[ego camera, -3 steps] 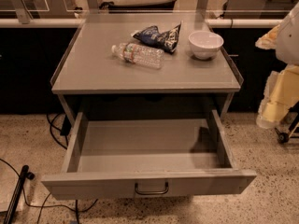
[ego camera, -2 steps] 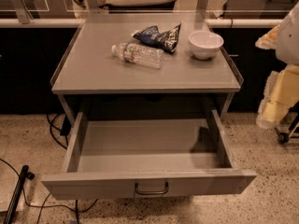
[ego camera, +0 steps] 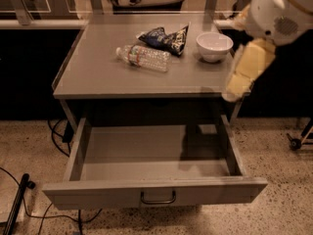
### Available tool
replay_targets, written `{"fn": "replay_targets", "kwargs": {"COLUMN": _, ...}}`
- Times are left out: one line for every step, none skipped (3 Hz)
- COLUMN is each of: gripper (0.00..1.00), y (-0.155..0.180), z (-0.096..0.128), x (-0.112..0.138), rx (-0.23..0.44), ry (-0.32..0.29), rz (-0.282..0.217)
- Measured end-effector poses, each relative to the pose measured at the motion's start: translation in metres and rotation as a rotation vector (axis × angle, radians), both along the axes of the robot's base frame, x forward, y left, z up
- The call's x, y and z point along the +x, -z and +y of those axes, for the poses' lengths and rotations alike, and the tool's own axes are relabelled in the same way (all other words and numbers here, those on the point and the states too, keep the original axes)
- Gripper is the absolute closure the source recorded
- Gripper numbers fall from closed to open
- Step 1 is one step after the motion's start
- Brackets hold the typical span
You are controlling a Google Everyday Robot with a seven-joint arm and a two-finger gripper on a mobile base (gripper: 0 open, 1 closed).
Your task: Place water bottle into top drawer
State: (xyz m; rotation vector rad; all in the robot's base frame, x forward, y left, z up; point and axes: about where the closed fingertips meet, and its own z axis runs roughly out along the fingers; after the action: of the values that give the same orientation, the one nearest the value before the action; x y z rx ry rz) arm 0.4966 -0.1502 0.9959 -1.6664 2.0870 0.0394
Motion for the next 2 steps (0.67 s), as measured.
{"fn": "replay_targets", "kwargs": {"gripper": 0.00, "y": -0.013, "z": 0.056, "x": 0.048, "rx": 0.079, "ry": -0.088, "rz": -0.018}}
{"fn": "replay_targets", "kwargs": {"gripper": 0.00, "y": -0.026, "z": 0.075, "x": 0.099, "rx": 0.142, "ry": -0.102, "rz": -0.044}}
